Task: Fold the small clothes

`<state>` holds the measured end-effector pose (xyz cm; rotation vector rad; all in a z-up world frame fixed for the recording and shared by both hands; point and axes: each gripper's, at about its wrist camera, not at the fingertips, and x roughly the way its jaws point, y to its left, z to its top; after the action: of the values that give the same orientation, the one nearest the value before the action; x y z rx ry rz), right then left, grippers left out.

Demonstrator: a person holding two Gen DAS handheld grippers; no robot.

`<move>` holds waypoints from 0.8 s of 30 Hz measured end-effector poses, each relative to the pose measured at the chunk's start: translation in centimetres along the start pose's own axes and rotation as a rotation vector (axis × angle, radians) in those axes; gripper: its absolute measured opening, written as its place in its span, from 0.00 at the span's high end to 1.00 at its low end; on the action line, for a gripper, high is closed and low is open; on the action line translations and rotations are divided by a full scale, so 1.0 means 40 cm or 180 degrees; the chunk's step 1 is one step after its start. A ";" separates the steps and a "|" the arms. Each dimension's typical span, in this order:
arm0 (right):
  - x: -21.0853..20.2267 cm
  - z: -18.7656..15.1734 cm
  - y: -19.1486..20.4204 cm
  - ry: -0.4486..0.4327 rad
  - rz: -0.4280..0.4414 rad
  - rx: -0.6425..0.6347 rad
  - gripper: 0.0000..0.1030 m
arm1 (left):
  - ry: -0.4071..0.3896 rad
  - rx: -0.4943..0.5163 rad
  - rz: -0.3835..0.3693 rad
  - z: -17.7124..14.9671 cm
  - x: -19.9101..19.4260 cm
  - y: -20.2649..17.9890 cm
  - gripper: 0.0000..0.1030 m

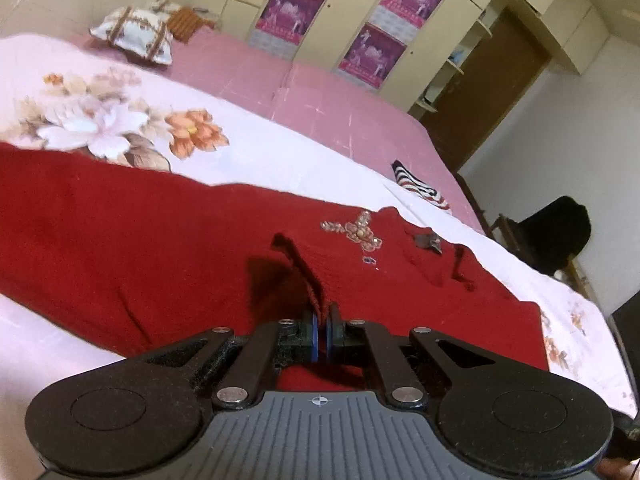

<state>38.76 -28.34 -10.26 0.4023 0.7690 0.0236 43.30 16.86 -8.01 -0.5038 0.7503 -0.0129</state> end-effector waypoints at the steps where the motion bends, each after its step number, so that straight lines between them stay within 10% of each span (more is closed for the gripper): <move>1: 0.000 0.001 -0.002 0.0006 0.0007 0.0013 0.95 | 0.0027 -0.0010 0.0024 -0.002 0.003 0.006 0.97; 5: 0.002 0.007 -0.003 0.0047 0.0033 0.0028 0.94 | 0.0235 0.0143 0.0171 -0.024 0.042 0.026 0.97; 12: -0.004 0.017 -0.006 0.0088 0.0070 -0.0079 0.88 | -0.0178 0.0555 0.0548 -0.016 -0.032 0.001 0.97; 19: 0.017 0.061 0.098 -0.0013 0.0511 -0.0588 0.86 | 0.0033 0.1452 -0.0148 -0.071 0.116 -0.332 0.96; 24: 0.092 -0.026 0.226 0.0228 0.0415 -0.1516 0.86 | 0.0185 0.1587 -0.0149 -0.134 0.183 -0.349 0.97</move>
<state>41.84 -19.01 -10.11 -0.0027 0.7790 0.3389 47.50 0.87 -9.91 -0.0452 0.7595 -0.2535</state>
